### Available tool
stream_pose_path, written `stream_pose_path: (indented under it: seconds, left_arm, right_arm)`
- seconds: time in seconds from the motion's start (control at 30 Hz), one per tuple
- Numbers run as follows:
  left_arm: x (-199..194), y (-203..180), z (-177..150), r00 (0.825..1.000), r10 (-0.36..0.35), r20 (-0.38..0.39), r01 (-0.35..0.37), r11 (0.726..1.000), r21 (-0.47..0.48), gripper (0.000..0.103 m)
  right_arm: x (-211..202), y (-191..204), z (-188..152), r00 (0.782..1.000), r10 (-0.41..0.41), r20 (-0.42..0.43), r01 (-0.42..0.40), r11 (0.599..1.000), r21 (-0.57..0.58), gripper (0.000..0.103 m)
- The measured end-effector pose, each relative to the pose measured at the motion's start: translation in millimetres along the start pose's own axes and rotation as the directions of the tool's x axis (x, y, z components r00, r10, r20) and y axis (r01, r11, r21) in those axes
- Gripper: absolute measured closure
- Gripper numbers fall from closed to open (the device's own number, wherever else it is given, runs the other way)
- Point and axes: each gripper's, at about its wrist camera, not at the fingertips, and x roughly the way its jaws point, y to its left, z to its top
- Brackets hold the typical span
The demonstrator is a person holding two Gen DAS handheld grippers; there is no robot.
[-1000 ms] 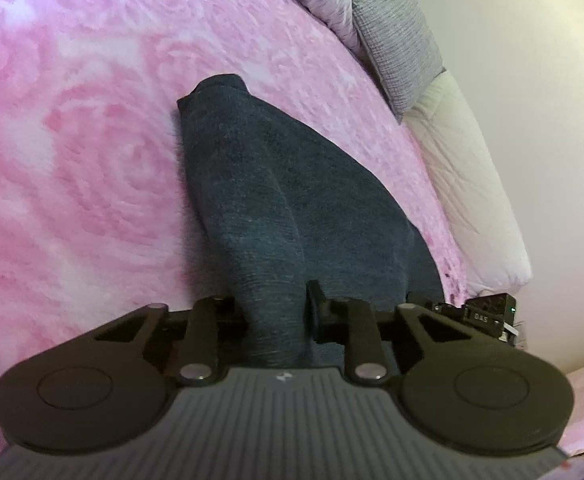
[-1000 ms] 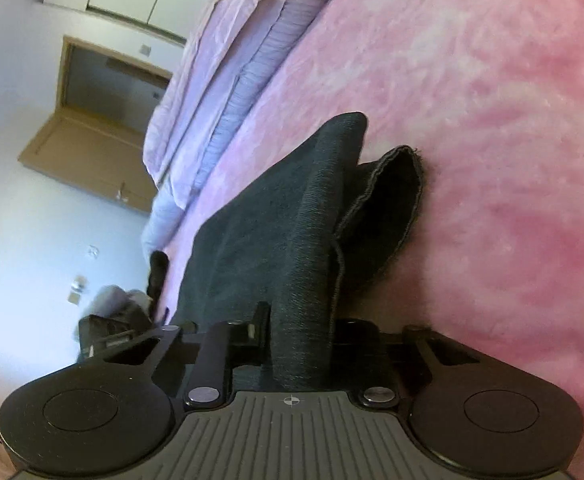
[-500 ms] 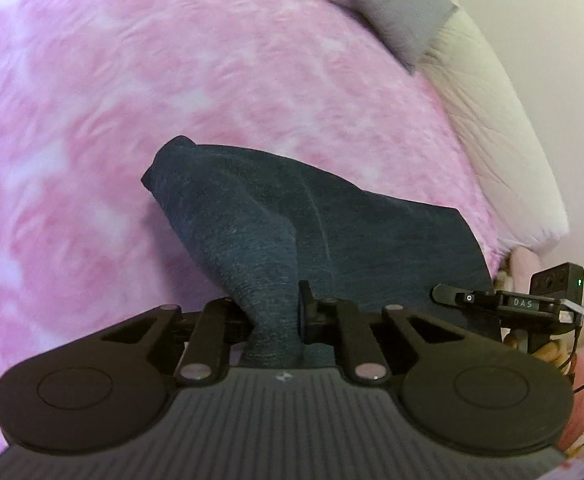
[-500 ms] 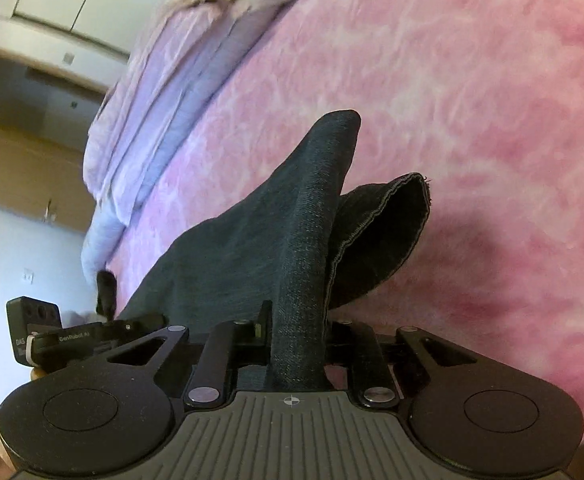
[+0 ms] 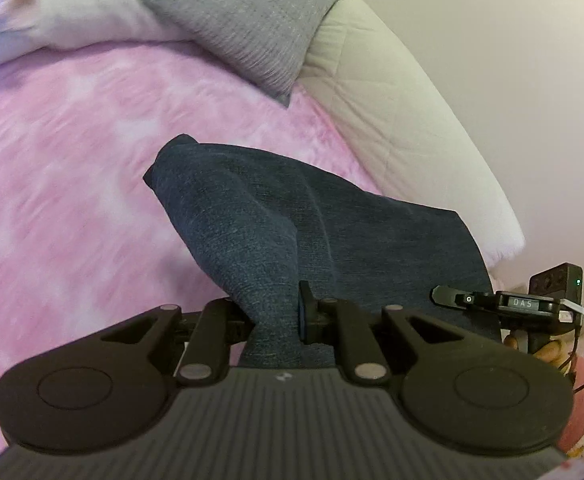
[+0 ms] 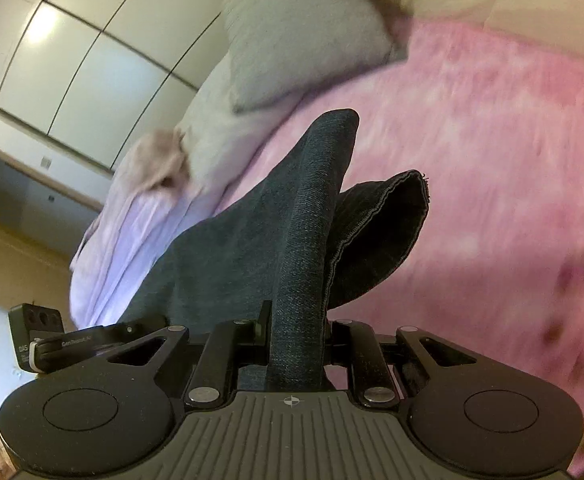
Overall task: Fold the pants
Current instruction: 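Carry the folded jeans with both grippers toward the grey checked pillow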
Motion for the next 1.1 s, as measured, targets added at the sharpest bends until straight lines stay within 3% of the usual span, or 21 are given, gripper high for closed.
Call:
stream_pose_path:
  seconds: [0.23,0.4,0.63,0.87,1.1]
  left_arm:
    - [145,-19,106,0.999,0.041,0.034,-0.040,0.999,-0.021,0.092]
    - [228,-12,160,0.996,0.067,0.055,-0.066,0.997,-0.028,0.092]
    - [296,5,207,0.993,0.106,0.044,-0.105,0.994,-0.017,0.092]
    - [311,22,229,0.991,0.114,0.070,-0.112,0.993,-0.024,0.092]
    - [326,33,227,0.992,0.111,0.061,-0.109,0.994,-0.030,0.092]
  right_arm:
    - [39,-94,150,1.000,-0.014,-0.014,0.013,0.998,-0.053,0.089]
    - [79,-154,231,0.999,-0.024,-0.034,0.022,0.996,-0.083,0.089]
    - [130,-199,282,0.999,-0.033,-0.029,0.030,0.995,-0.096,0.089]
    - [159,-210,315,1.000,-0.009,-0.030,0.004,0.990,-0.143,0.089]
    - [178,-221,324,0.998,-0.027,-0.056,0.018,0.987,-0.161,0.089]
